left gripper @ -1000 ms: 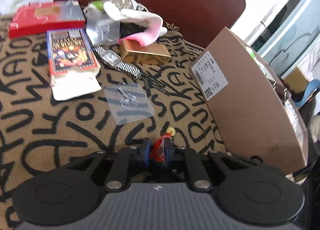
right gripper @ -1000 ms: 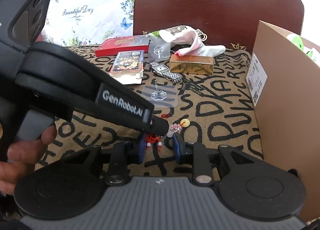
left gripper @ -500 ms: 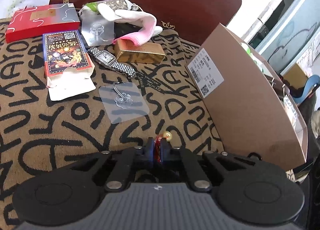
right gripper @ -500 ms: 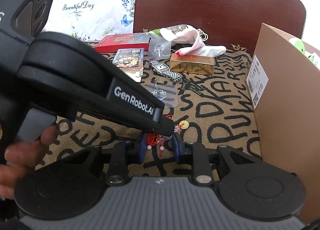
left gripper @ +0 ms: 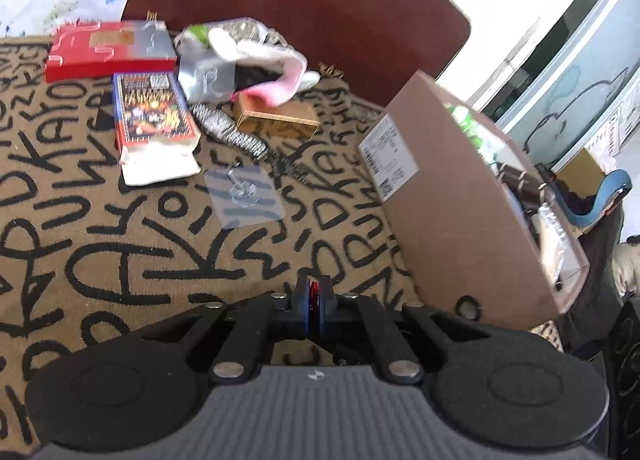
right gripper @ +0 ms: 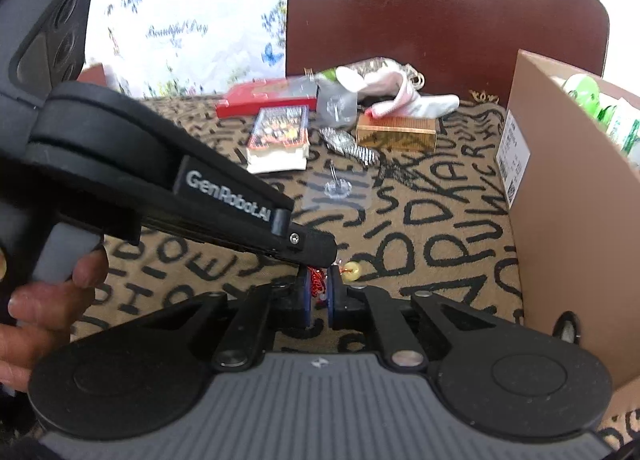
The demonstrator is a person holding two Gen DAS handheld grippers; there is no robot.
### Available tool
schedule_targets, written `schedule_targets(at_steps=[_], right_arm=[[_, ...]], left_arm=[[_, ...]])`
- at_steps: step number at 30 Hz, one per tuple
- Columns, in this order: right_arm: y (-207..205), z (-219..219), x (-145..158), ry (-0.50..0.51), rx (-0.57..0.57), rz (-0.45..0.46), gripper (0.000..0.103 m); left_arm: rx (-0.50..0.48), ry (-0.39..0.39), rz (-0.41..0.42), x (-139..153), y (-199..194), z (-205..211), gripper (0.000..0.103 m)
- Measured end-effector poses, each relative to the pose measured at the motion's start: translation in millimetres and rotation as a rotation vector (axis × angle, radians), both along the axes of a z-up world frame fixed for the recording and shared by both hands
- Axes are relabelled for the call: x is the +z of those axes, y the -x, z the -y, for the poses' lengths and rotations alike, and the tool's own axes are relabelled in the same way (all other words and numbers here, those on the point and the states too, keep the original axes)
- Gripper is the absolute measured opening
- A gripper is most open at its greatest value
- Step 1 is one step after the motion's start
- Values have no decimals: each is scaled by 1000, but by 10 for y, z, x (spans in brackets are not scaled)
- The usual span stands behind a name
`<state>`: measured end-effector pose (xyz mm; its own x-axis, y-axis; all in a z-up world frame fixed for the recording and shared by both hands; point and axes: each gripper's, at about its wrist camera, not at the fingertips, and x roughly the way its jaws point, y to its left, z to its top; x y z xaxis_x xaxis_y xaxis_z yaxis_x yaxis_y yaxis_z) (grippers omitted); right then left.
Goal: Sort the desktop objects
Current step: 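Lift the red ornament with the left tool and carry it over the box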
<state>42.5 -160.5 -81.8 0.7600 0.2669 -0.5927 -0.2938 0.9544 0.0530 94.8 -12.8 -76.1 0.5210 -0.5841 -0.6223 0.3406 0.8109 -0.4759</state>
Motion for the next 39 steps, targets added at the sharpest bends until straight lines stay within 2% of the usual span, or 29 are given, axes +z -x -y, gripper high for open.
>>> schedule_targets(at_steps=[8,14,19,27,34,39], right_arm=[[260,121,404,-53,-7,109,3],[465,310,741,-78,-32,216,3],[595,569,940,-95,-78,280,3],[741,1057,1107,-101,-177,346,2],[741,1423,1099,-96,-250,356,2],[571,1588,1034,-94,-271,336,2]], left_arm=[[-20,19,120,479,270,89,0],[-78,5,255,900,471,347,0],[-126,22,307,1107,539,588,0],[-216,53,344,1282,566,1085,0],[-262,102,307,1263,429,1457,0],[-276,106,276,1194,273,1583,0]])
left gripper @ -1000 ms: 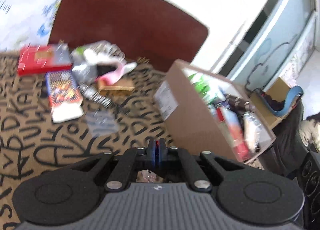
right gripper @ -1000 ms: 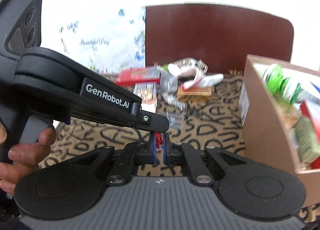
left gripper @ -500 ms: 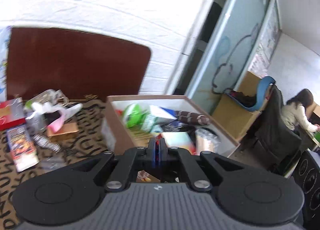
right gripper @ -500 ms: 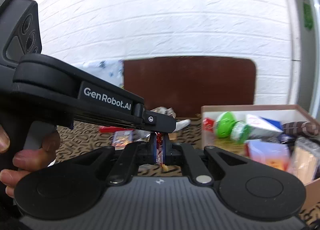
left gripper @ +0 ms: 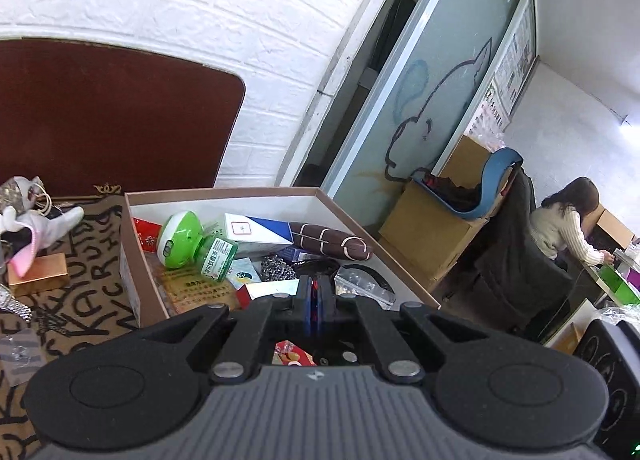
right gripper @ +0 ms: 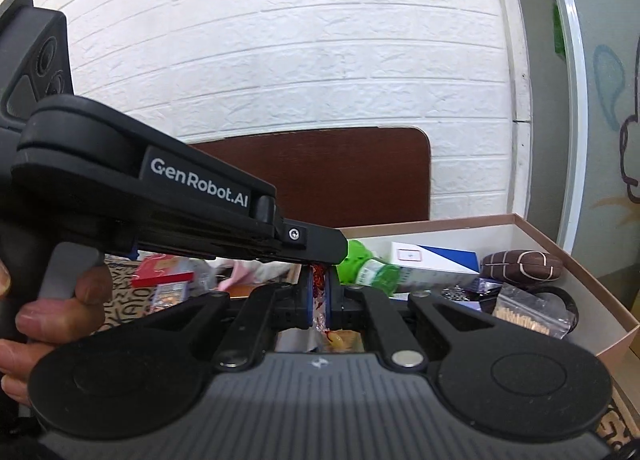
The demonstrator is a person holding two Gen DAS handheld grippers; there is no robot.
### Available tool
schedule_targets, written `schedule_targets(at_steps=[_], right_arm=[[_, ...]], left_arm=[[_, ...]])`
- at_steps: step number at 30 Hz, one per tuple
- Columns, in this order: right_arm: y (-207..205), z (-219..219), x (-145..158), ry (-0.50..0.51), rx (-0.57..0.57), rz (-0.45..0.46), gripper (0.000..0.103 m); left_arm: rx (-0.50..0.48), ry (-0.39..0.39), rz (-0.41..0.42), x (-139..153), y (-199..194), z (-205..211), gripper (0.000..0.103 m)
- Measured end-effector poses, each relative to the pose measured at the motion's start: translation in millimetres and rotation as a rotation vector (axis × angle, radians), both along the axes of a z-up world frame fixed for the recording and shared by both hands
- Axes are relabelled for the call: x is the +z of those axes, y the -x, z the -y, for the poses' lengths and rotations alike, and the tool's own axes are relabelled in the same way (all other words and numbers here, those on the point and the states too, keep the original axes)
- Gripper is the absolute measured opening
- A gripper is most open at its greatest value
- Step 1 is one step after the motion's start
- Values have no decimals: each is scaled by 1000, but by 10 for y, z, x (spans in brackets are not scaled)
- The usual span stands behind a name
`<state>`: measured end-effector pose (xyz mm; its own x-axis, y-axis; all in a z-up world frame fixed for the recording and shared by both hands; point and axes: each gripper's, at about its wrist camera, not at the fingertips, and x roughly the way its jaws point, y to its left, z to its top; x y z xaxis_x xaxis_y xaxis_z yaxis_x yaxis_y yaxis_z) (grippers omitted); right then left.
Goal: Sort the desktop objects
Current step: 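Lift the red ornament with the left tool and carry it over the box, then lower the red ornament into the box and open the left tool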
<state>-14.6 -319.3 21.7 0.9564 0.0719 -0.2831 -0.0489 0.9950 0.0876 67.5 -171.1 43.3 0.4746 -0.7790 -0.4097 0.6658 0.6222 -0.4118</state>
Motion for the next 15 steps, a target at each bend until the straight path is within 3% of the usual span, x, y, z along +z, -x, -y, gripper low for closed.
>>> schedule_targets(at_steps=[15], right_arm=[[-585,130,-274,-37,29,-120,2]], left_arm=[[30,-42,-69,-289,-471,110,0]])
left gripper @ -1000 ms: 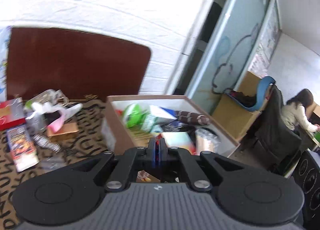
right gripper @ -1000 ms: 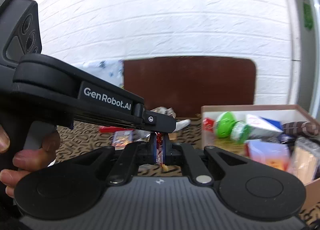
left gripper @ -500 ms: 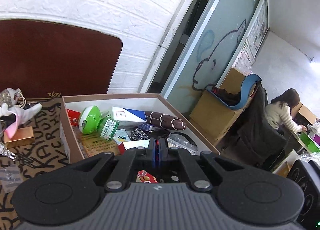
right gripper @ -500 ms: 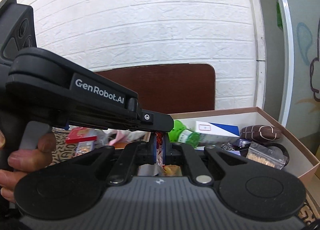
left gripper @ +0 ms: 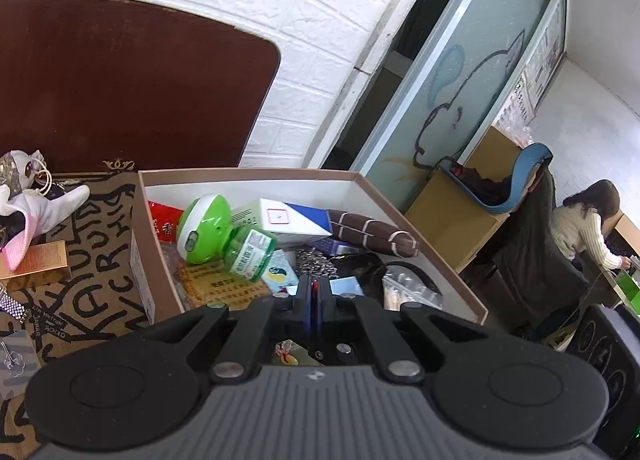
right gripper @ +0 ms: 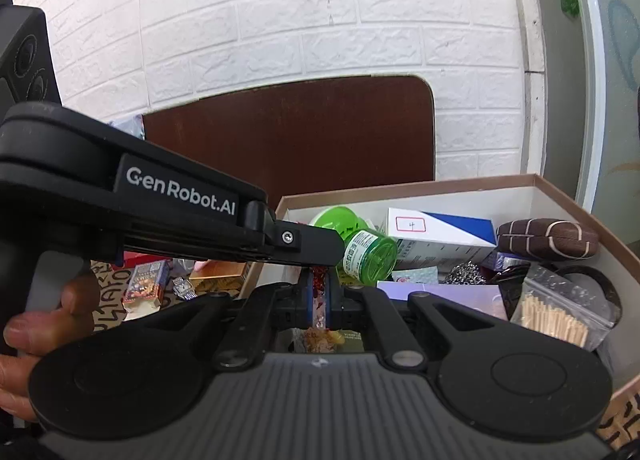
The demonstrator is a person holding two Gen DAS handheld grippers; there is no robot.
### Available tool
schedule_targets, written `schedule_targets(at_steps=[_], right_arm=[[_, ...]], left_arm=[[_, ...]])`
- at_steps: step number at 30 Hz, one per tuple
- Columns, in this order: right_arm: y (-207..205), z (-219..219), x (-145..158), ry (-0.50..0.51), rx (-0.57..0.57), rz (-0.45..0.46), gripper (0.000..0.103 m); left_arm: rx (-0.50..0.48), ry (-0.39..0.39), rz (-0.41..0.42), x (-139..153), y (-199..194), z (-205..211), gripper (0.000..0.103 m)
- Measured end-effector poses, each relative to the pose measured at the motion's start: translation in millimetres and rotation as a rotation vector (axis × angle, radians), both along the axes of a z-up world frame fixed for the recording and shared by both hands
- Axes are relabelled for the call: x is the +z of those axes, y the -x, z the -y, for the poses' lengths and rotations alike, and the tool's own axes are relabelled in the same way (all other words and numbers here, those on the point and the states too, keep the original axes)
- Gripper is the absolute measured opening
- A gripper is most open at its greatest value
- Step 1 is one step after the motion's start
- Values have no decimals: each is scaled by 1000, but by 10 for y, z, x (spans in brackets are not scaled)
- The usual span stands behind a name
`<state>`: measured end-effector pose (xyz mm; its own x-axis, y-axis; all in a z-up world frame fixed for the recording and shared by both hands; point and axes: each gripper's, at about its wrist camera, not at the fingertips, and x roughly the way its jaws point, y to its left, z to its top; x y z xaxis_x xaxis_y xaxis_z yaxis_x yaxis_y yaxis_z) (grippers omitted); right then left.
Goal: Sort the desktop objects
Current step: 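Lower the red ornament into the box and open the left tool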
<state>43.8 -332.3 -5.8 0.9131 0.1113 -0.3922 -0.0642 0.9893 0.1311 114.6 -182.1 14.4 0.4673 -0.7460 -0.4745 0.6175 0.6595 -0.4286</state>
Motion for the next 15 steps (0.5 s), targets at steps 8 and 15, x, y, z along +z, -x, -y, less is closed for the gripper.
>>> schedule_targets(at_steps=[8,15], right_arm=[[-168,23,-85,17,1,-42,5],[-151,84,-95,53,-19,-38,50]], left_arm=[[10,-4,11,-78,-87,-23,17],[64,45,79,-8,-21,-142,89]])
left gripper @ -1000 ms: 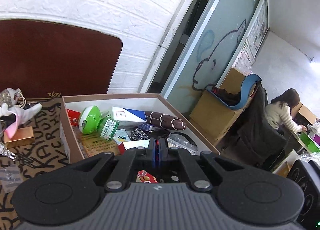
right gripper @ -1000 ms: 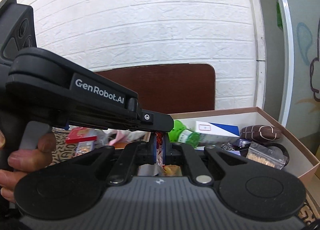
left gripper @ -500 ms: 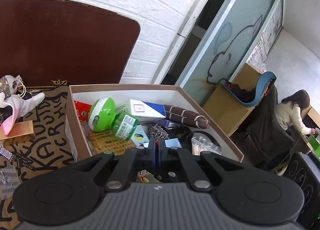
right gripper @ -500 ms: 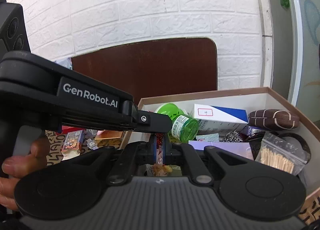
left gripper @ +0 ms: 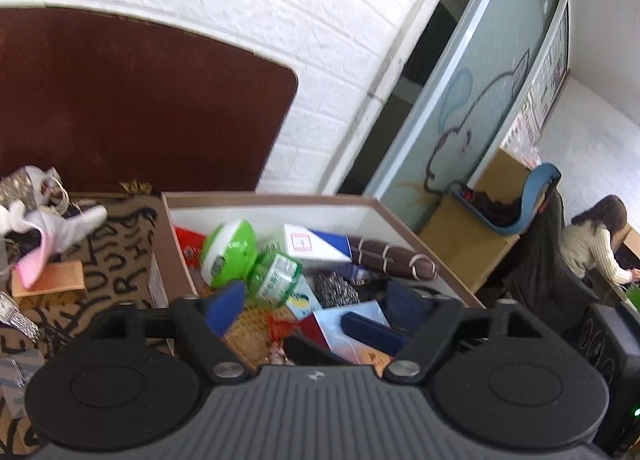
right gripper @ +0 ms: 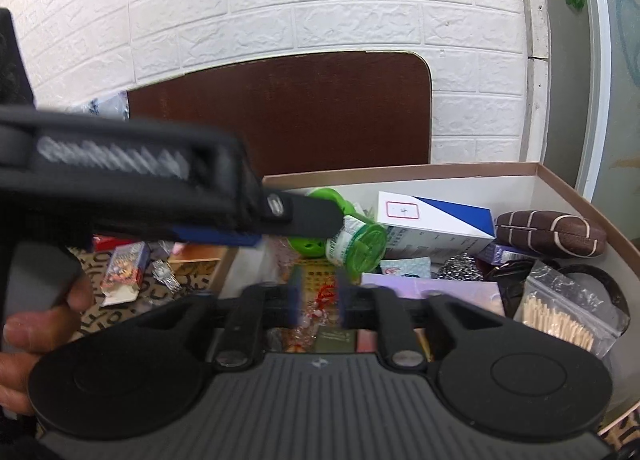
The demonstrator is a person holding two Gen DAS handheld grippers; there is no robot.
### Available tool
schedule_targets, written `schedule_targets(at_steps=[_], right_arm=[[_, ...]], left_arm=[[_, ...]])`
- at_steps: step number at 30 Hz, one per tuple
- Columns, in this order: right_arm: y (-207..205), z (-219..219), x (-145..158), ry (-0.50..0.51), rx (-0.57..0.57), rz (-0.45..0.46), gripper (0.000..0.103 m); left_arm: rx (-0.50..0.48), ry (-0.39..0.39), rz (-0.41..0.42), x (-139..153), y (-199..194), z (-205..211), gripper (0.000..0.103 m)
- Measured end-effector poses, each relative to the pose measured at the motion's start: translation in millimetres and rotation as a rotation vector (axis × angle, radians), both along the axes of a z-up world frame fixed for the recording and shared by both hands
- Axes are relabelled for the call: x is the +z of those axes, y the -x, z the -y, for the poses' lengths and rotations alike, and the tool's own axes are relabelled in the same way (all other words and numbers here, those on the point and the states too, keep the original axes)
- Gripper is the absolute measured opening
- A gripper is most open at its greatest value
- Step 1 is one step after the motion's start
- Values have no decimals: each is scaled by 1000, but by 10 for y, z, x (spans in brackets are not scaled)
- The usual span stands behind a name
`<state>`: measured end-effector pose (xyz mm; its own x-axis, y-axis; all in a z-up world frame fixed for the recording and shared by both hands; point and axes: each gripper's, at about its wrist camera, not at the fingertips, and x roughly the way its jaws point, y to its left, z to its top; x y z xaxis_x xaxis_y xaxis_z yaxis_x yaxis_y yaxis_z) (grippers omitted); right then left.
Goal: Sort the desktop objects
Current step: 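Lower the red ornament into the box and open the left tool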
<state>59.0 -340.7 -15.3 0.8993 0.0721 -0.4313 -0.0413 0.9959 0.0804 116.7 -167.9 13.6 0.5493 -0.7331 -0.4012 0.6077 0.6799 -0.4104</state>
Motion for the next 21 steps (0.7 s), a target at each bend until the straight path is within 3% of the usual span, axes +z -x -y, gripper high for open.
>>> schedule_targets(at_steps=[3,5,8,21], right_arm=[[37,21,4,14,-7,5,55],[48,39,9,10,-9,-3,60],[81,46,8,11,-26,-1,96],[294,30,96,28,-41,21,97]], left_arm=[[21,7,8,37,25,-52,103],[58,-13,-3,47,39,-65,103],[108,-53,9,47,77,-73,103],[202,-178,85,81,394,-81,103]])
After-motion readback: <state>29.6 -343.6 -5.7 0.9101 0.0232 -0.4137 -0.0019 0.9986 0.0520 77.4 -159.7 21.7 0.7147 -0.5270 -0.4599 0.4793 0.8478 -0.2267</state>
